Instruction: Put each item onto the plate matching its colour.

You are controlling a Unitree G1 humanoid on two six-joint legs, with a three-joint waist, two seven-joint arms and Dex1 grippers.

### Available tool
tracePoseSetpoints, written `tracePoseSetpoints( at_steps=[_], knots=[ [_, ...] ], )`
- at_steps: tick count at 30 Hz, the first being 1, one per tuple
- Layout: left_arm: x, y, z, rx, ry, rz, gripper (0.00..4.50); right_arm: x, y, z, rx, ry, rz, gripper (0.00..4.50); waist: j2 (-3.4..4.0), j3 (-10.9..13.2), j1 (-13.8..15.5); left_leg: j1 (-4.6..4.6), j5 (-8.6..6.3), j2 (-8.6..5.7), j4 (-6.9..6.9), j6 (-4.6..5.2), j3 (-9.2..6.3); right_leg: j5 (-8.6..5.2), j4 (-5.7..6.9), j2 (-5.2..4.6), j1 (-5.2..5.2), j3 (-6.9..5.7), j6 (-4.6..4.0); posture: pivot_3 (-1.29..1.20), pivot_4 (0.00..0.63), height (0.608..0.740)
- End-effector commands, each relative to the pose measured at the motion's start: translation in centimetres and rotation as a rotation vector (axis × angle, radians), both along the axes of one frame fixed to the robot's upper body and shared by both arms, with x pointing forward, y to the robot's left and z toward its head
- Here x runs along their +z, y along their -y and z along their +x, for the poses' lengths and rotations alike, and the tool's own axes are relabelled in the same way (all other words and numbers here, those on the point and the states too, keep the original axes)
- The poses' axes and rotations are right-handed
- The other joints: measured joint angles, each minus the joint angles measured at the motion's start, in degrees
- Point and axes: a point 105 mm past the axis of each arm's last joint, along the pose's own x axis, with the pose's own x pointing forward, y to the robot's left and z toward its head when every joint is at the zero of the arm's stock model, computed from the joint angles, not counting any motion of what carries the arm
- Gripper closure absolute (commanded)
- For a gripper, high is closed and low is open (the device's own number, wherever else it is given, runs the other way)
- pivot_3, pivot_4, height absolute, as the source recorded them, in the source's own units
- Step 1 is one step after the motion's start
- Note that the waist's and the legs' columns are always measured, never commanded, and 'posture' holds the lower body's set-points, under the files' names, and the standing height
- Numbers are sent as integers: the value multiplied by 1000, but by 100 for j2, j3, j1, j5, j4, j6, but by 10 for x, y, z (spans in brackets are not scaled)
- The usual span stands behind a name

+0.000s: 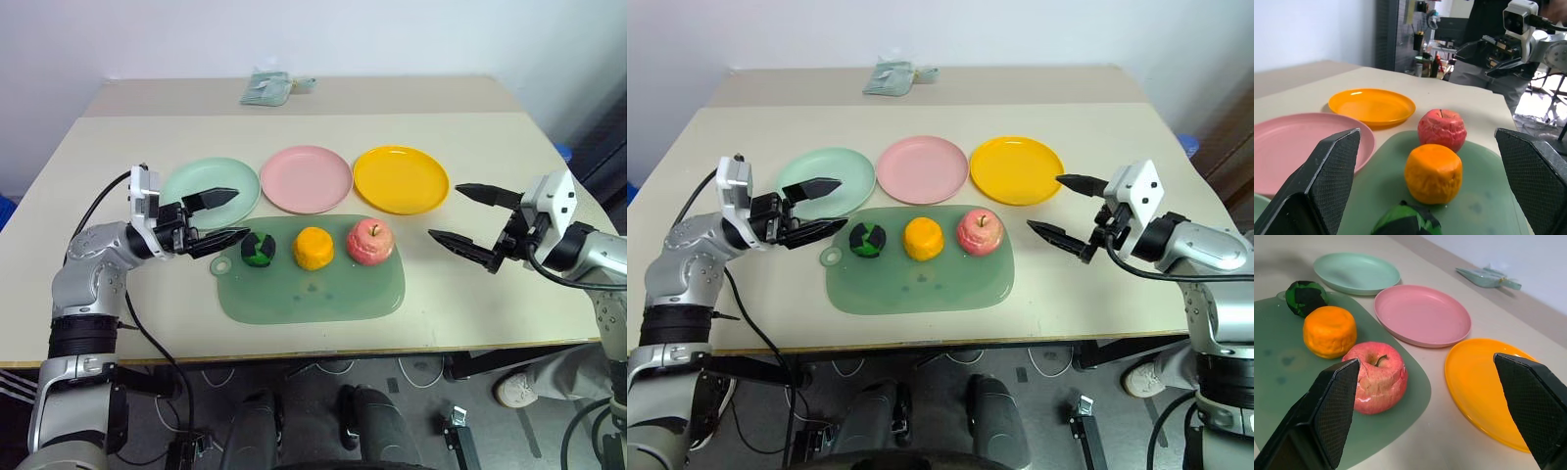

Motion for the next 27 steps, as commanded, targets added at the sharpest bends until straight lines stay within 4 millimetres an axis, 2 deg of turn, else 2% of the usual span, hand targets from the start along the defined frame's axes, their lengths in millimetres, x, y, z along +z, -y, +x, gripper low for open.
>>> tracePoseSetpoints(
  at_steps=[1, 6, 9, 18, 27],
  knots=[
    [11, 1, 0, -6, 49, 0, 0, 9, -7, -3, 21, 42, -5, 38, 0, 0, -5, 0, 0, 0, 0, 0, 0, 0, 0, 0, 0, 0, 0, 0, 150, 740],
    [10, -1, 1, 1, 45, -3, 0, 13, -4, -2, 17, 50, -5, 38, 0, 0, -10, 0, 0, 0, 0, 0, 0, 0, 0, 0, 0, 0, 0, 0, 150, 740],
    [11, -11, 2, 18, 50, 2, 0, 11, -12, -2, 28, 52, -3, 38, 0, 0, -11, 0, 0, 0, 0, 0, 1, 0, 0, 0, 0, 0, 0, 0, 150, 740],
    [28, -22, 5, 42, 79, 12, 0, 8, -33, 1, 80, 20, 86, 38, 0, 0, 9, -1, 0, 0, 0, 0, 0, 1, 1, 0, -1, 0, 1, 0, 150, 740],
    [23, -29, 8, 72, -2, 49, 0, 8, -50, -7, 134, -59, 76, 38, 0, 0, -13, -1, 0, 1, 0, 0, 0, 0, 1, 1, -2, -1, 0, 0, 150, 740]
  ],
)
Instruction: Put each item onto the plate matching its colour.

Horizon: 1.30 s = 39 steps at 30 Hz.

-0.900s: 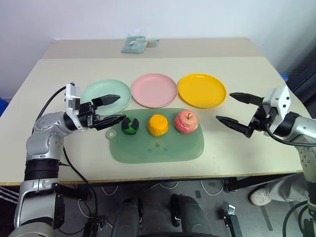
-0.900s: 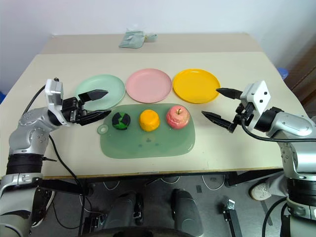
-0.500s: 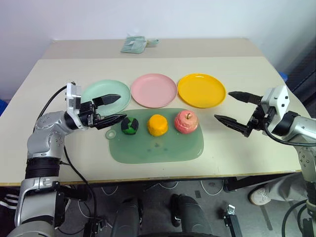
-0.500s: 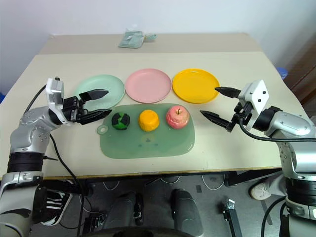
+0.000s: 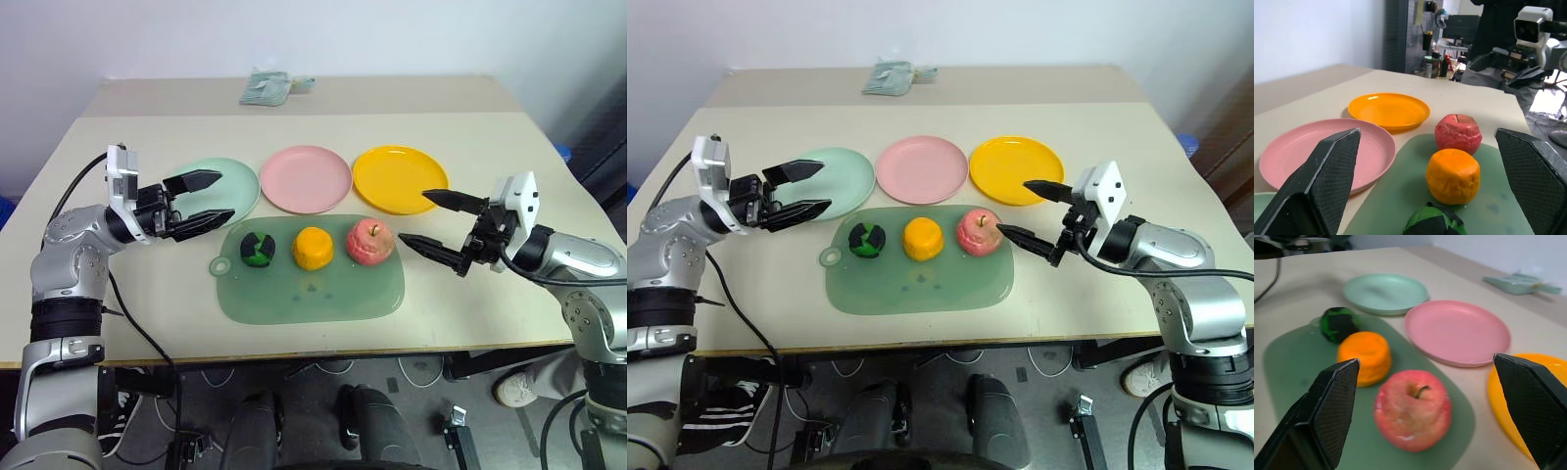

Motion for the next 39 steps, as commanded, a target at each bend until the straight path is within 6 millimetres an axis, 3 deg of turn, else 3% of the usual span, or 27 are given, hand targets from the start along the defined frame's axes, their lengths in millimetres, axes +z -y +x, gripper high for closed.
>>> tracePoseSetpoints(
  at_steps=[1, 7, 14, 18, 29, 39],
  knots=[
    [8, -8, -1, 31, -6, 35, 0, 13, -9, -6, 39, 31, -17, 38, 0, 0, -3, 0, 0, 0, 0, 0, 0, 0, 0, 0, 0, 0, 0, 0, 150, 740],
    [-9, -18, -2, 71, -63, 146, 0, 2, -22, -17, 106, -37, -143, 38, 0, 0, -5, 0, 0, 0, -2, 0, 1, -4, 0, -1, -3, 0, -7, 0, 150, 740],
    [-26, 10, 0, 41, -67, 177, 0, 5, -30, -17, 101, -53, -185, 38, 0, 0, 64, -2, 0, 0, 1, 0, 1, -6, -2, -4, -2, 0, -10, 0, 150, 740],
    [-46, 19, 0, 14, -96, 224, 0, 3, -33, -23, 110, -83, -192, 38, 0, 0, 107, -2, 0, 0, 0, 0, 3, -5, -2, -3, -4, 1, -10, 0, 150, 740],
    [-71, 46, 5, -25, -75, 284, 0, 20, -41, -27, 122, -20, -135, 38, 0, 0, 125, -2, 0, -1, 1, 0, 2, -5, -2, -4, -2, 1, -11, 0, 150, 740],
    [-88, 53, 19, 20, -38, 321, 0, 24, -42, -26, 118, 2, -136, 38, 0, 0, 122, -3, 0, -1, 1, 0, 2, -5, -3, -4, -3, 0, -10, 0, 150, 740]
  ],
)
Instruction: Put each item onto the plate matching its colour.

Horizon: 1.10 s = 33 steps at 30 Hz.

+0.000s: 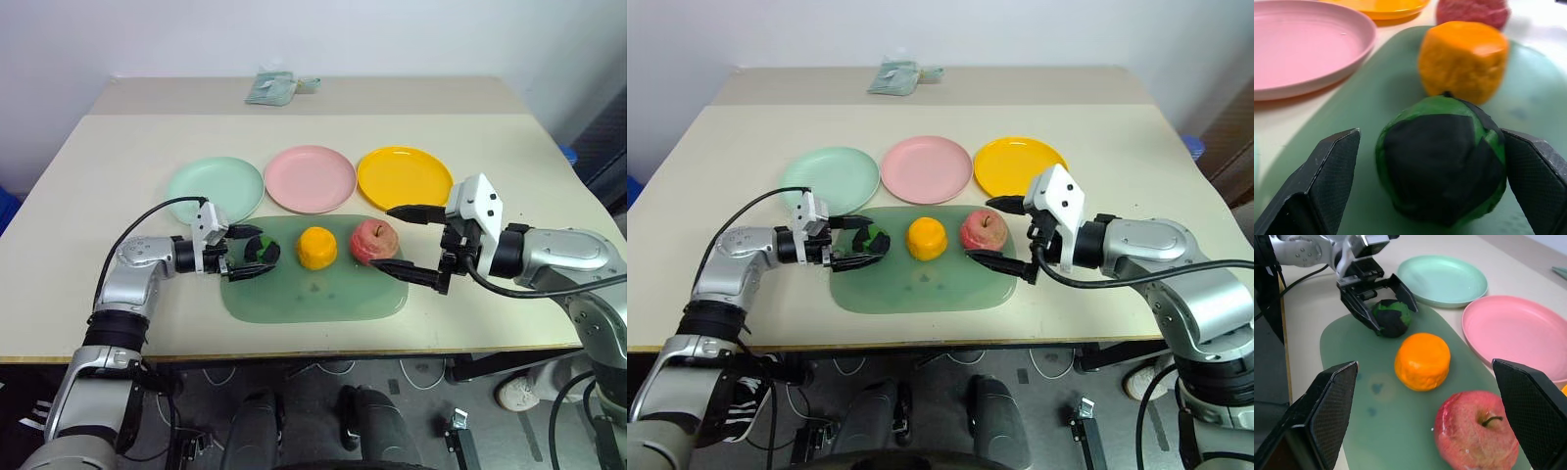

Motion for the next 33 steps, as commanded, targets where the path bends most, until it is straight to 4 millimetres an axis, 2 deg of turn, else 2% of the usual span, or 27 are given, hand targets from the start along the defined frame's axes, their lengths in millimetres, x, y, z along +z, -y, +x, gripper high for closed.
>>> tracePoseSetpoints(
  at_steps=[1, 6, 9, 10, 19, 27, 32, 33],
  knots=[
    [6, 5, 1, -20, 35, -10, 0, 16, -3, -4, 19, 72, 10, 38, 0, 0, -1, 0, 0, 0, 0, 0, 0, 0, 0, 0, 0, 0, 0, 0, 150, 740],
    [2, 6, -1, -33, 21, -20, 0, 17, -3, -4, 17, 80, 12, 38, 0, 0, -2, -1, 0, 0, 0, 0, 0, 0, 0, 0, -1, 0, 0, 0, 150, 740],
    [2, 6, 0, -21, 32, -15, 806, 18, -3, -3, 15, 83, 12, 0, 0, 0, -1, -1, 0, 0, 0, 0, -1, 0, 1, 0, -1, 0, 0, 0, 150, 740],
    [2, 7, 1, -13, 33, -20, 1230, 19, -3, -3, 16, 83, 13, 0, 0, 0, 0, -1, 0, 0, 0, 0, -1, 0, 0, 0, 0, 0, 0, 0, 150, 740],
    [6, 8, 0, -22, 50, -34, 1230, 20, -3, -3, 14, 89, 18, 0, 0, 0, -1, -1, 0, 0, 0, 0, -1, 0, 1, 0, 0, 0, 1, 0, 150, 740],
    [17, 10, 1, -21, 83, -82, 1230, 21, -3, -2, 12, 94, 17, 0, 0, 0, -2, -1, 0, 0, 0, 0, -1, 1, 1, 0, 0, 0, 1, 0, 150, 740],
    [39, 5, 12, 55, 119, -184, 1230, 22, -3, -1, 11, 96, 15, 0, 0, 0, -1, -1, 0, 1, 0, 0, -2, 1, 0, 0, 0, 0, 1, 0, 150, 740],
    [48, 0, 21, 117, 167, -209, 1230, 22, -3, -1, 8, 100, 19, 0, -1, 0, 3, -1, 0, 1, 0, 0, -2, 1, 1, 0, 0, 0, 1, 0, 150, 740]
  ],
)
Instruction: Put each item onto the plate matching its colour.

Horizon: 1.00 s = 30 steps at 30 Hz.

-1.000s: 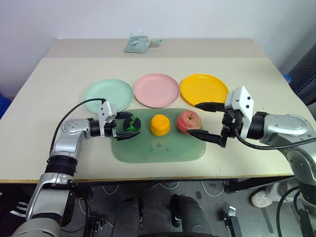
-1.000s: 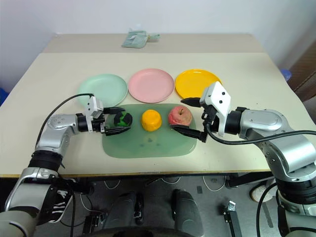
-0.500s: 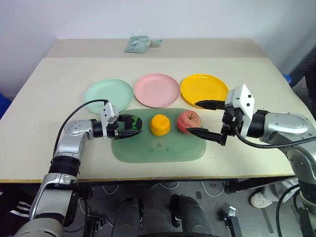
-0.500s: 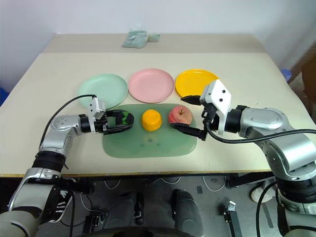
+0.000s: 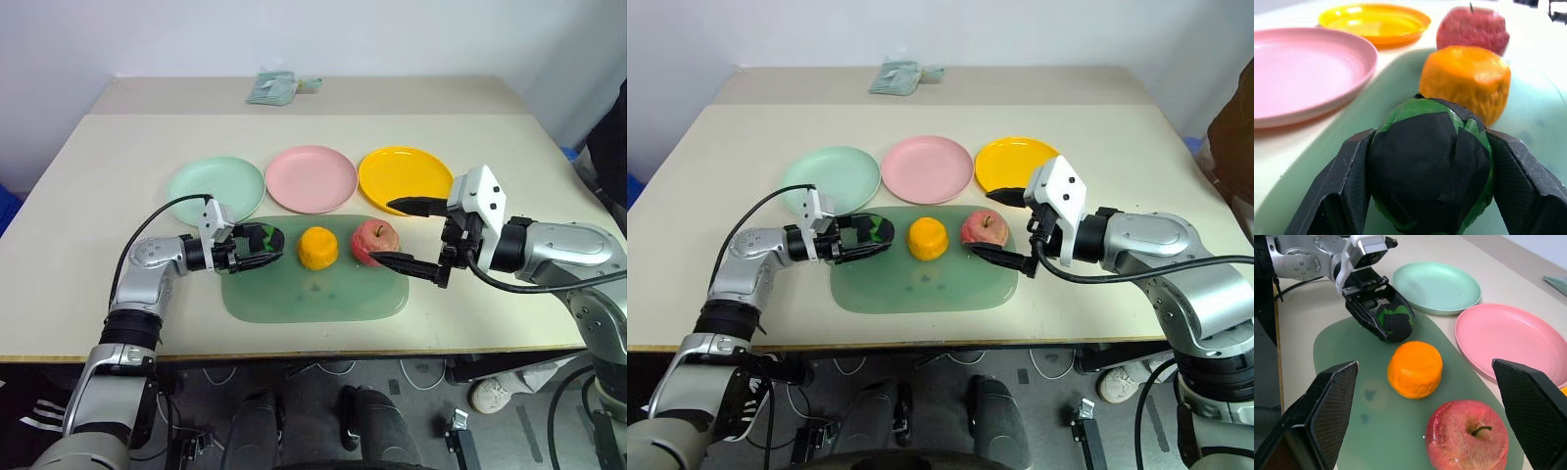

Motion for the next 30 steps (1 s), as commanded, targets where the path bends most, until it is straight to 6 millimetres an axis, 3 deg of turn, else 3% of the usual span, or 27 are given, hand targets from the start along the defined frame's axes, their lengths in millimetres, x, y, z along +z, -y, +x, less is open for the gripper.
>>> tracePoseSetpoints(
  at_steps=[1, 3, 8, 10, 13, 17, 24, 28, 30],
  knots=[
    [48, -14, 26, 175, 166, -124, 1230, 18, -2, -2, 10, 83, 25, 0, -1, 1, 13, 0, 0, 0, 0, 0, -1, 0, 0, 0, 0, 0, 0, 0, 150, 740],
    [62, -28, 45, 330, 195, -184, 1230, 29, -3, 6, -23, 137, 75, 0, -4, 0, 6, -1, 0, -1, 3, 0, -3, 2, 0, 0, 1, -1, 3, 0, 150, 740],
    [74, -50, 68, 542, 207, -241, 1230, 49, -13, 30, -98, 197, 228, 0, -4, -1, -40, 3, 0, -1, 0, 1, 1, 11, 1, 3, 3, 0, 20, 0, 150, 740],
    [71, -57, 74, 613, 209, -222, 1230, 46, -24, 35, -92, 209, 221, 0, -4, -1, -31, 3, 0, 0, -2, 1, 1, 12, 4, 6, -1, -1, 21, 0, 150, 740],
    [60, -70, 82, 728, 174, -206, 1230, 46, -28, 61, -220, 244, 256, 0, -4, -1, -30, 1, 0, 1, -3, 1, 4, 12, 4, 5, -3, -3, 21, 0, 150, 740],
    [51, -79, 89, 830, 128, -246, 1230, 42, -46, 60, -179, 271, 242, 0, -4, -1, -4, -4, 0, 1, -3, 1, 5, 13, 4, 4, -6, -3, 22, 0, 150, 740],
    [43, -80, 91, 863, 116, -217, 1230, 36, -59, 54, -120, 240, 239, 0, -4, -1, -6, -5, 0, -1, -2, 1, 7, 13, 3, 1, -3, -3, 22, 0, 150, 740],
    [47, -82, 91, 873, 138, -208, 24, 31, -56, 53, -115, 232, 216, 0, -4, -1, -13, -4, 0, 0, -2, 1, 6, 13, 4, 2, -5, -4, 22, 0, 150, 740],
    [50, -80, 91, 863, 161, -199, 24, 30, -55, 53, -116, 231, 215, 0, -4, -1, -13, -4, 0, 0, -2, 1, 7, 13, 4, 2, -5, -4, 22, 0, 150, 740]
  ],
)
